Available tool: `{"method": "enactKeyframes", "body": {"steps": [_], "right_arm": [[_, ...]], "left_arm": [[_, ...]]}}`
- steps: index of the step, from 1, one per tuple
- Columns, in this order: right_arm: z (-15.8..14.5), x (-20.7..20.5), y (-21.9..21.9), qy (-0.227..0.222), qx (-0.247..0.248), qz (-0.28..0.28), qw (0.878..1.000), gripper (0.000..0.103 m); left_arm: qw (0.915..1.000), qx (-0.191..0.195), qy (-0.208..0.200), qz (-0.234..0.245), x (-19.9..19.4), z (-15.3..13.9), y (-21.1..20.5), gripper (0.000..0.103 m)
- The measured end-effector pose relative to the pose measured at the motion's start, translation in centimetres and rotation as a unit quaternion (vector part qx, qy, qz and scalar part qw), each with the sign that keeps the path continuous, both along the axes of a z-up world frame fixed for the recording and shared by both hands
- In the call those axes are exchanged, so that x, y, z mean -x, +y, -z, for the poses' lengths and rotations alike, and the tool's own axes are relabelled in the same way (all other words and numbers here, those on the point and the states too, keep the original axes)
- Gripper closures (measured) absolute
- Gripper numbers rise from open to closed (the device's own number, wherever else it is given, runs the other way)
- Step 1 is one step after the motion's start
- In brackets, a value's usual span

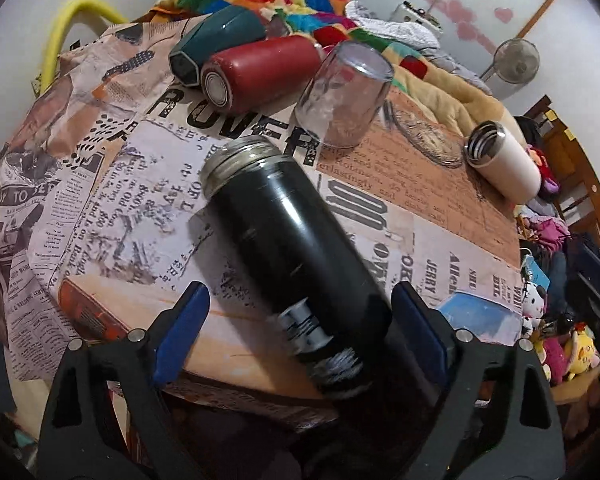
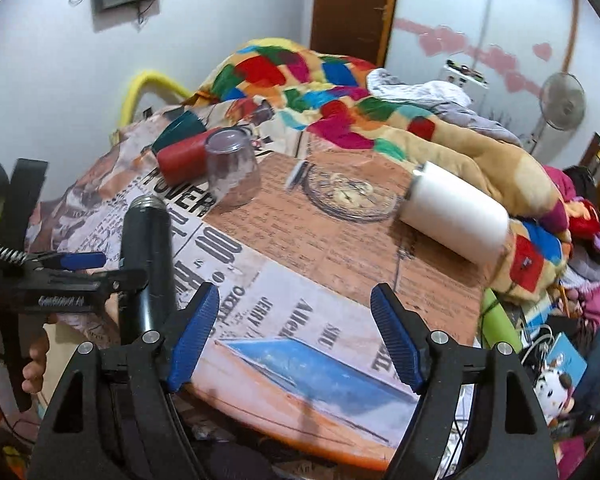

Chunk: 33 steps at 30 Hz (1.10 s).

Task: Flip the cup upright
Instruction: 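Grasp the thermos with the left tool while the right tool opens and releases it, then rotate the thermos opening-up with the left tool and lower it onto the table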

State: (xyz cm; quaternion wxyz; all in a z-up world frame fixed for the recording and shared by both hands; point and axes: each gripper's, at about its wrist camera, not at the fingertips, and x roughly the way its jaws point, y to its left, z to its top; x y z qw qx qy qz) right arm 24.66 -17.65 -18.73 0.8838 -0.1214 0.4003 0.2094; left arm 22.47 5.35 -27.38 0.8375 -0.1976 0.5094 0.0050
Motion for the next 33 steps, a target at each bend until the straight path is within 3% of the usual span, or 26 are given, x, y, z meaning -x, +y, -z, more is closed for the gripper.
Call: {"method": "enactKeyframes", "body": {"steps": [4,6,9,16,19,25,33], "right_arm": [[0.5,0.5,-0.7,-0.001,-0.008,0.010,1.000,0.028],[0.9,0.8,-1.0,-0.002,-0.010,0.014,1.000,0.028],[1.3,1.4,-1.5,-0.003,-0.009,0.018,1.000,0.028],[1.6,2.3,-2.1,-0.006,-0.009,0.025,1.000,0.027],[1.4,2.5,-2.6,-0.006,-0.018,0.028,0.999,0.027],[0.7,2.3,-3.6,-0.012,-0.031,0.045,0.998,0.027],[-0.4,1.9,-4.7,-0.025,-0.053,0.065,0.996,0.028]], "left_arm": [[0.9992,-0.013,0.037,-0.008,-1.3,1.2,-0.6,0.020],[0.9987,-0.016,0.047,-0.010,-1.8,1.7,-0.8,0.030],[0.9978,-0.032,0.055,-0.018,-2.7,2.1,-1.1,0.037],[0.9948,-0.088,0.051,0.009,-4.1,1.8,-3.1,0.039],[0.9933,-0.111,0.023,0.022,-3.4,0.2,-3.7,0.039],[0.9911,-0.117,-0.047,0.042,-0.6,-5.0,-4.8,0.040],[0.9744,-0.145,-0.159,0.064,1.9,-12.0,-7.9,0.039]]}}
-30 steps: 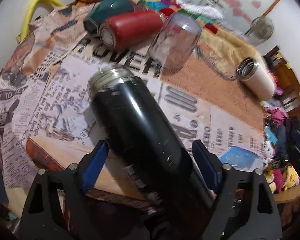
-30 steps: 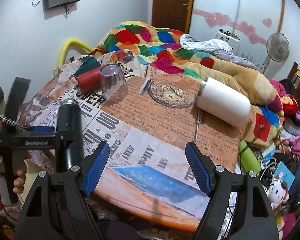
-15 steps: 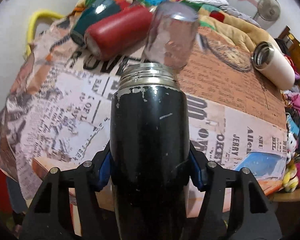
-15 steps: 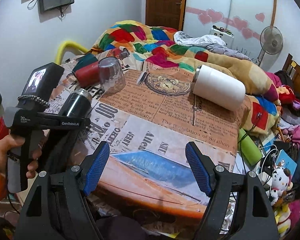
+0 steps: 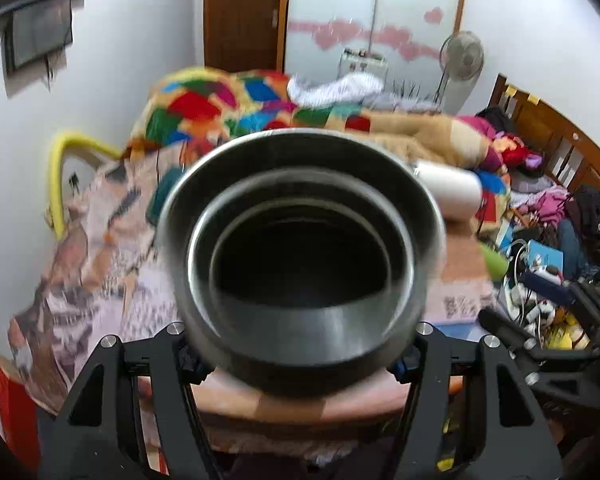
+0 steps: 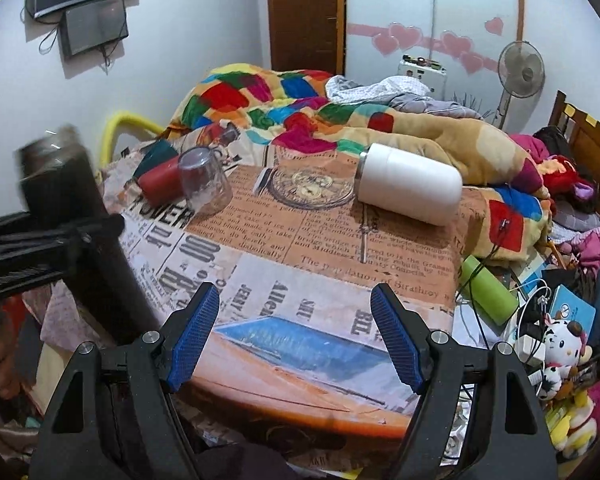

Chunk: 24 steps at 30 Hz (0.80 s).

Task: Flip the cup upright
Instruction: 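Rotate the thermos opening-up with the left tool and lower it onto the table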

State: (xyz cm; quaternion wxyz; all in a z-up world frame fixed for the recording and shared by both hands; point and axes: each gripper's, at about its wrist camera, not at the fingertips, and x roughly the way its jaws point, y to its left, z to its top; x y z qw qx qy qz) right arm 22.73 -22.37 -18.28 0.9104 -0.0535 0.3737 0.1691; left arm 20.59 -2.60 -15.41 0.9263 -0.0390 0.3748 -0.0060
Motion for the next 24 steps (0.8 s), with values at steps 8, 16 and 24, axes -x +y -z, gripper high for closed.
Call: {"method": "enactKeyframes", "body": {"steps": [8,16,24], "right_arm": [[-0.9,-0.4,-1.3,-0.013,-0.011,0.017,1.000,0.027],[-0.5,-1.0,-2.2,-0.007,-0.014,0.025,1.000,0.027],[0.2,-1.3,-2.5,0.002,-0.010,0.027,1.000,0.027]], "left_arm": [[0.9993,-0.005,-0.034,0.019,-4.5,-2.2,-2.2,0.039],[0.9996,-0.014,-0.014,0.022,-7.3,0.5,-4.0,0.039],[0.9992,-0.028,0.004,0.026,-7.0,3.0,-4.6,0.039]]}}
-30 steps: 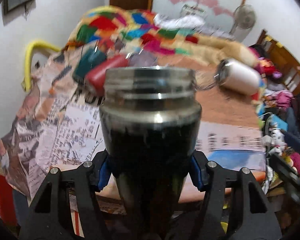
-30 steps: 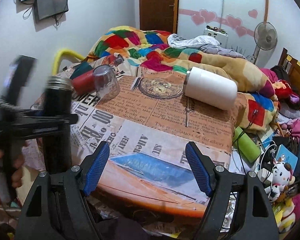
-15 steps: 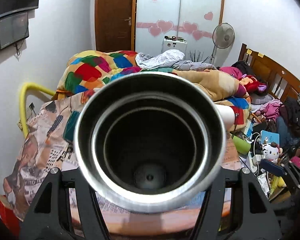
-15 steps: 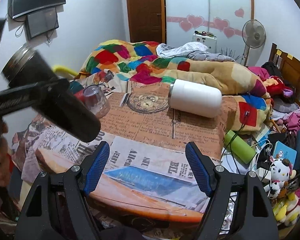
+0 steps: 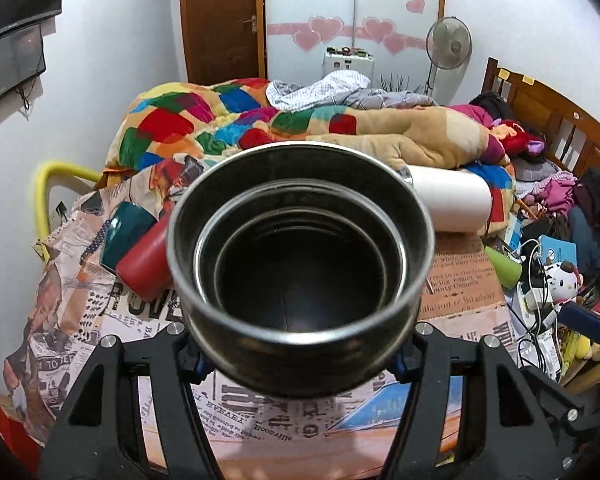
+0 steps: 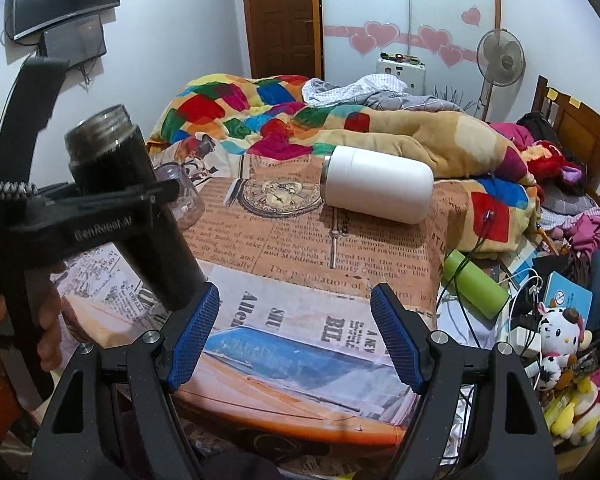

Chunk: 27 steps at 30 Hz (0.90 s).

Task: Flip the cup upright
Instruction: 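Rotate the thermos opening-up with the left tool and lower it onto the table, then open the left tool, leave the thermos standing, and withdraw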

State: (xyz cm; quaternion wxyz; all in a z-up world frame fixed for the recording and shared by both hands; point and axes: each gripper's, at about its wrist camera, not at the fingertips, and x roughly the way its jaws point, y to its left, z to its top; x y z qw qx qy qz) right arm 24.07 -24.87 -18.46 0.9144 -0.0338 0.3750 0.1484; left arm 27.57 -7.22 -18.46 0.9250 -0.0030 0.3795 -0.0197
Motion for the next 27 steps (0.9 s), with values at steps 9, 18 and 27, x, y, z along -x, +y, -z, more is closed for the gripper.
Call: {"method": "enactKeyframes", "body": {"steps": [9,18,27], "right_arm": [[-0.5,0.1,0.0,-0.004,-0.006,0.002,1.000,0.027],[-3.9,2.0,0.3,-0.041,-0.024,-0.002,0.999,0.027],[-12.4,8.6,0.5,-0.163,-0.074,-0.008,0.984,0.028]], "left_arm": [[0.9999,-0.009,0.001,0.010,0.5,-0.3,-0.5,0.039],[0.9991,-0.008,-0.019,0.036,3.8,-5.3,0.3,0.036],[0.9807,0.009,-0.187,0.056,15.8,-16.1,2.5,0.024]]}}
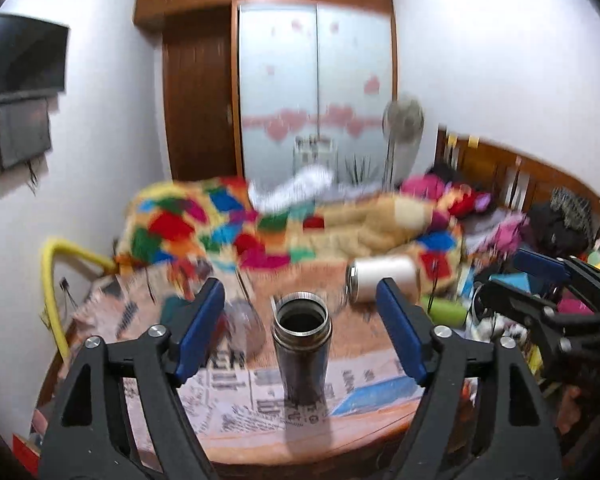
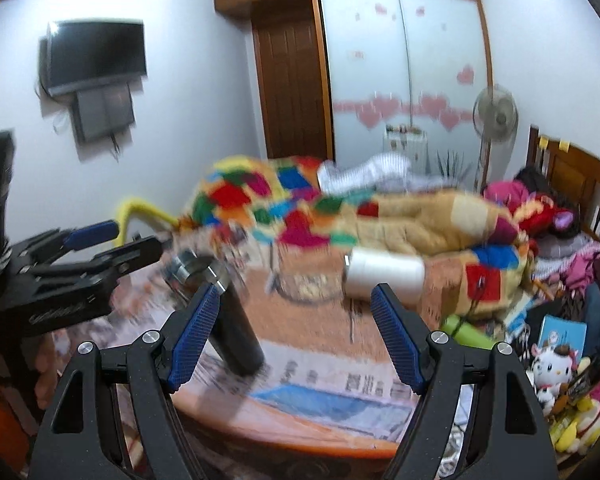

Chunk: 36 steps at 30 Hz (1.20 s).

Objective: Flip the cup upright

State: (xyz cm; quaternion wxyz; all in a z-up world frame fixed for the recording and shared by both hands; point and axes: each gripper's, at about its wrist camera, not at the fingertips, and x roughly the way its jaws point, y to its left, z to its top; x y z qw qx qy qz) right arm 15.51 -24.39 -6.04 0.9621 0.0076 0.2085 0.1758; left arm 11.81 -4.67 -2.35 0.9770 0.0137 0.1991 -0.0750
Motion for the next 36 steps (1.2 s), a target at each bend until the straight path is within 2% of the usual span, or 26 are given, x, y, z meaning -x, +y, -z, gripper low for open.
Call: {"method": "enactKeyframes", "body": {"steps": [6,11,13,17,22,36], "right_arm": [[-4.1,5.2,0.7,-0.086,-0.026,-0.004,0.996,0.027],[-5.4,8.3,1.5,-0.126,-0.036,0.001,0.991,0.026],[-5.3,9.0,1.8,-0.130,-0.035,0.004,0.991,0.024],[-4.6,9.3,2.2,-0.126,-0.032,0.008,0.992,0.012],[-4.2,9.8,2.4,-0.121,-0.019,0.020,0.992,0.000],[-4.0,10.5,2.3,-0.120,-0.011,0.017,0.993,0.000]], "left_arm": [[0.9961,0.028,-0.082,-0.016,7.1,-3.5,1.6,0.019],[0.9922,0.028,-0.114,-0.042,10.4,-3.8,2.1,0.013],[0.9915,0.032,-0.116,-0.050,11.2,-3.6,2.4,0.011],[0.9907,0.041,-0.113,-0.064,12.1,-3.2,2.9,0.001],[0.9904,0.047,-0.105,-0.076,12.2,-2.6,3.5,0.001],[0.9902,0.051,-0.099,-0.085,12.8,-1.9,3.6,0.000]]}}
